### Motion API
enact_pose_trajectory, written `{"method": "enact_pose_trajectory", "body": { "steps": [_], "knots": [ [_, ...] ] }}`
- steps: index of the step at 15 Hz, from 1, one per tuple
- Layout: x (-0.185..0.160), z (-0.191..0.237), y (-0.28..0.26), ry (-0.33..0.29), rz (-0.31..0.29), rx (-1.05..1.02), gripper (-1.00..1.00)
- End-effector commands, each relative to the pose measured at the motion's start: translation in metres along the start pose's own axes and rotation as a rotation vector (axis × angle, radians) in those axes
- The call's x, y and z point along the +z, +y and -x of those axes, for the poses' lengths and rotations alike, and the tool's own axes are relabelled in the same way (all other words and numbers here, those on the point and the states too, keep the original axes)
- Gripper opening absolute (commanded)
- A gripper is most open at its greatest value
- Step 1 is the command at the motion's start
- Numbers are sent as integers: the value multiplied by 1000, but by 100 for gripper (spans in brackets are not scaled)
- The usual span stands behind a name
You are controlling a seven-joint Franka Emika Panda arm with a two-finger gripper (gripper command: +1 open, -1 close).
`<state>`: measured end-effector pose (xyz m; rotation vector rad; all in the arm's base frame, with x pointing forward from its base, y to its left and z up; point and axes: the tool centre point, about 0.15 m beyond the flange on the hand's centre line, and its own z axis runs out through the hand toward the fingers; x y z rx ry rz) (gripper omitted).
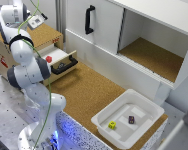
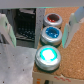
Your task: Move the green light switch to turn off the green light
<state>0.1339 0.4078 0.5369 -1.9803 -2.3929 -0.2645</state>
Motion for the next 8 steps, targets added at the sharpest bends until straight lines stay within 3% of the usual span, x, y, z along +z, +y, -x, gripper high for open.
{"method": "enact_pose_trajectory", "body": {
  "steps": [1, 8],
  "knots": [
    [15, -20, 1, -108, -43, 0, -100],
    [26, -27, 2, -127, -54, -21, -100]
  ]
}}
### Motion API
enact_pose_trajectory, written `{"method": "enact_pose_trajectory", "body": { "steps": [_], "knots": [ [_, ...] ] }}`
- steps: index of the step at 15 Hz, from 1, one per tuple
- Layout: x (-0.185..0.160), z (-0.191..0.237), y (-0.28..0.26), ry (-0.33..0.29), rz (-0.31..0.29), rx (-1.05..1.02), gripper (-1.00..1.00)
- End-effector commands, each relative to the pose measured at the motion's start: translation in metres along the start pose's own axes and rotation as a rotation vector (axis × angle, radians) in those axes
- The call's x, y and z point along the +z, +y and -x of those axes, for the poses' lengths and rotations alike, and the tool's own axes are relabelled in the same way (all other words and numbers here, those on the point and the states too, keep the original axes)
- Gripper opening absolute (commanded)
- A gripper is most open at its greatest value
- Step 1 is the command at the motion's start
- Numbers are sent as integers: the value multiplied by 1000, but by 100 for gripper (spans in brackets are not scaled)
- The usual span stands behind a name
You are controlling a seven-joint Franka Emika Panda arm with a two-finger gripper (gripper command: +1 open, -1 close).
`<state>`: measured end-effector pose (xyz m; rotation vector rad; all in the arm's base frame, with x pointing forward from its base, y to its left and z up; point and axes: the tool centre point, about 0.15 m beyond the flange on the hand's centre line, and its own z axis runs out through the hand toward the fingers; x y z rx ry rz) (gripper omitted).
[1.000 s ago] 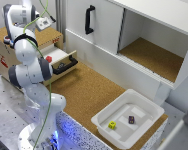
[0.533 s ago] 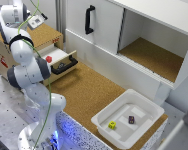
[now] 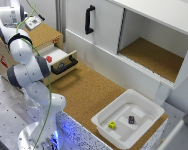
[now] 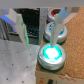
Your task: Move the green light switch to turn off the green light
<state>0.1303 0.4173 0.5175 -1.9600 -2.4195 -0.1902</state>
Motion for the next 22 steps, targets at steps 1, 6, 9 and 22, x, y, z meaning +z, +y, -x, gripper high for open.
{"method": "enact_pose_trajectory", "body": {
  "steps": [1, 6, 9, 22],
  "knots": [
    [6, -20, 6, -95, -21, 0, -100],
    [26, -25, 17, -116, -34, 5, -100],
    [38, -28, 23, -122, -46, 10, -100],
    [100, -26, 29, -178, -60, 17, -100]
  ]
}}
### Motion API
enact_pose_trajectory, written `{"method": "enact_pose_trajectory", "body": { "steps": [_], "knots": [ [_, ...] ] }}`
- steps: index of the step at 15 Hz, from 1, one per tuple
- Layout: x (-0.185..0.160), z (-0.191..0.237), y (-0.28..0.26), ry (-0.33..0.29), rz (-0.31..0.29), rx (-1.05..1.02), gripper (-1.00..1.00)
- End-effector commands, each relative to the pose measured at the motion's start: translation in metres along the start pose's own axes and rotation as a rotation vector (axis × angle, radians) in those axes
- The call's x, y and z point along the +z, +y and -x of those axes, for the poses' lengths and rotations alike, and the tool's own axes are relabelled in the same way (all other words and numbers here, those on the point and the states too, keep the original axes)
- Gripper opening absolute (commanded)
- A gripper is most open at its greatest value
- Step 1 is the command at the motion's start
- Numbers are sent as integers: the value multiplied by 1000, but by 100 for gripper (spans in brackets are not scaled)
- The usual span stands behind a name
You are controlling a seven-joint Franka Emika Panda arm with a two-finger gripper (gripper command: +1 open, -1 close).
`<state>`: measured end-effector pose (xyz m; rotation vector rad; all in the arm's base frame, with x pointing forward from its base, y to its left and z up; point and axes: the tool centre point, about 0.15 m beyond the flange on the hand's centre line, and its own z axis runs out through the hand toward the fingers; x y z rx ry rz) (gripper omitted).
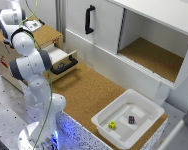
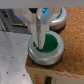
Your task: Move the green light switch to turn off the green light
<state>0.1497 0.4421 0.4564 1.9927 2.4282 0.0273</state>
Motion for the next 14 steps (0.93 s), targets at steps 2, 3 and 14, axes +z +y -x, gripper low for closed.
{"method": "enact_pose_trajectory", "body": {
  "steps": [2, 3, 14],
  "knots": [
    [2, -8, 8, -47, 22, 33, -100],
    [-27, -4, 7, -26, 49, 52, -100],
    [-112, 64, 35, 84, 66, 243, 100]
  ]
}}
